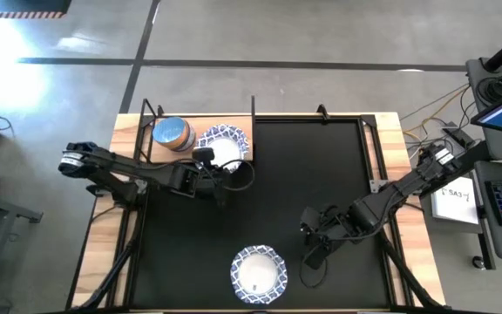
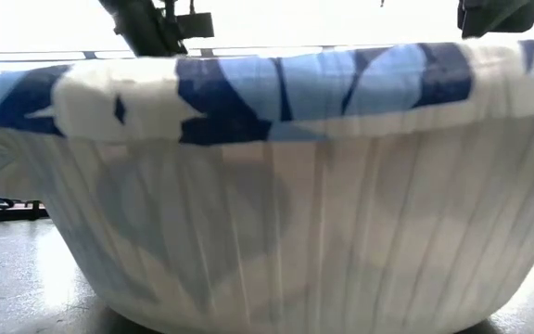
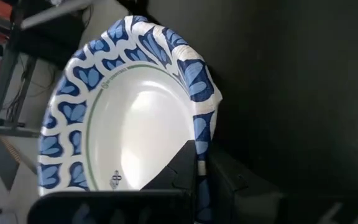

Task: Place and stack bowls onto a shelf
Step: Stack the top white bowl on top of the other white bowl on the shelf

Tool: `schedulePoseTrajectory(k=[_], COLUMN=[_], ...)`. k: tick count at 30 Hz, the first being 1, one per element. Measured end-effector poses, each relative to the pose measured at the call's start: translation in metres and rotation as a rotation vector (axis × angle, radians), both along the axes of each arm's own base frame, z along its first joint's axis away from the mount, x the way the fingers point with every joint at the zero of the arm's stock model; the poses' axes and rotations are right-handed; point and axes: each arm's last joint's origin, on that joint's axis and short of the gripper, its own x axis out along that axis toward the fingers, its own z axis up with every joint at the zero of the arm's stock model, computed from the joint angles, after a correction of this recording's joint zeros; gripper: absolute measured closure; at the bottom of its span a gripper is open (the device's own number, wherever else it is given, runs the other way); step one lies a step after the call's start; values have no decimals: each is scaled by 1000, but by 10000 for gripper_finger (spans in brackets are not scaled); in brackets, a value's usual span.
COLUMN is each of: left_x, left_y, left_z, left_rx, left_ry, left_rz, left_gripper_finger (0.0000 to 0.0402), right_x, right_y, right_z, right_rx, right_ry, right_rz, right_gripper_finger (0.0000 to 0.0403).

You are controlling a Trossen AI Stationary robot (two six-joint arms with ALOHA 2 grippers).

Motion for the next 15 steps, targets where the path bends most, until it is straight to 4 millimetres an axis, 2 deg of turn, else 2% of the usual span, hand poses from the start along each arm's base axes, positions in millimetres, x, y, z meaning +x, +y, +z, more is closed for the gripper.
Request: schedulePoseTrajectory(k=[7, 15], left_x=[0, 4], left_y=[17, 44], left_z=[-10, -11], left_rx=[-69, -82], left_ry=[26, 11], left_rz=[29, 85], left_gripper_finger=[400, 400], right_x=[0, 0], right_y=[0, 0], right_z=[0, 0], right_rx=[-7, -14], right_ry=[-3, -4], right_rz=[11, 23], right_gripper_finger=[280, 280])
